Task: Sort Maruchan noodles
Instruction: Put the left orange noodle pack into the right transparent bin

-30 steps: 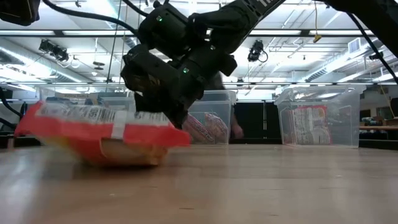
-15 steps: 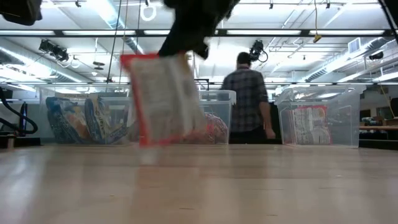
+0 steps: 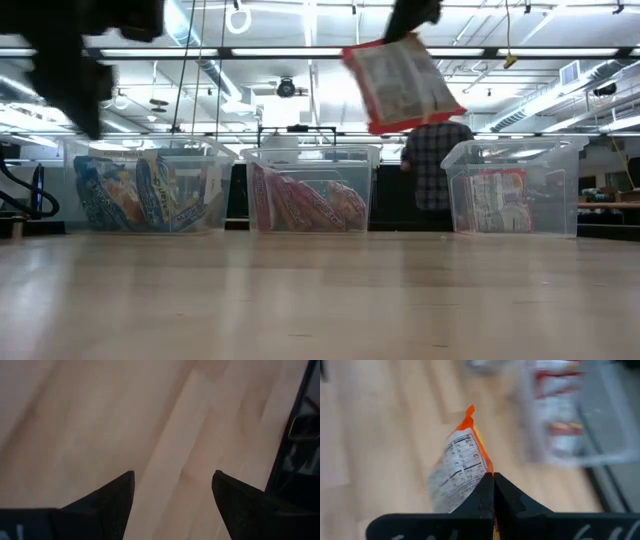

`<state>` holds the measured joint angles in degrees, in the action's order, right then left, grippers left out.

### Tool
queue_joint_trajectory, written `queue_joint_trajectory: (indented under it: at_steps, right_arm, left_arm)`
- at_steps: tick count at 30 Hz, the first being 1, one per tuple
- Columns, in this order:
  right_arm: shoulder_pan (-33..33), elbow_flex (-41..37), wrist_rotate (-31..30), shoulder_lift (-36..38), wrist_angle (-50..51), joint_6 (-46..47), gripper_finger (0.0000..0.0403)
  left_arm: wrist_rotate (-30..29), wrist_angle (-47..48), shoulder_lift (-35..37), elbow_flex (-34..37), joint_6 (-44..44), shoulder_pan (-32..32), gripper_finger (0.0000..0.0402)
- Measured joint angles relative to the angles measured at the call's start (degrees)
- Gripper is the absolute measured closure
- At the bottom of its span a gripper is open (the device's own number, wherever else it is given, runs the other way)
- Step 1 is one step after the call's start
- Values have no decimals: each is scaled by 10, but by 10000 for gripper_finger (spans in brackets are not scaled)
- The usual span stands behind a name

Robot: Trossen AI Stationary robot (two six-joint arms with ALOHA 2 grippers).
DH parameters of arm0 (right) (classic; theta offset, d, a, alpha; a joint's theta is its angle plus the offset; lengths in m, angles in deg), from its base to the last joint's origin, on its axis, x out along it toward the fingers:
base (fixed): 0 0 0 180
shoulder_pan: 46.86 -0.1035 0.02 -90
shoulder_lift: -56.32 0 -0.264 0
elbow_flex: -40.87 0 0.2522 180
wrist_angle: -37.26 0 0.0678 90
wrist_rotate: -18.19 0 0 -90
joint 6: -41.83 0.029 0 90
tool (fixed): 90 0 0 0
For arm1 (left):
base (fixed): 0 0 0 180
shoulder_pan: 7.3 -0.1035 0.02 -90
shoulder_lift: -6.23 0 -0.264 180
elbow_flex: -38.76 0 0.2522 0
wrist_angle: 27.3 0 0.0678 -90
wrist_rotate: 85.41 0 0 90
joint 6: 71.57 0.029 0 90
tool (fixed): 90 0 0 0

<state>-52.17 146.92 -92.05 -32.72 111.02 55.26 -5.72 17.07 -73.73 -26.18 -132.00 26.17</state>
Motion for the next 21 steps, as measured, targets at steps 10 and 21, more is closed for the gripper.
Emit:
queue_joint_trajectory:
  at_steps: [10,21]
  right_arm:
    - [103,1,-94,149,154,-15,400]
    - [288,-201,-89,330,102,-70,400]
  left_arm:
    - [15,-192,48,0,189,-145,131]
    - [26,-408,47,0,270,-291,131]
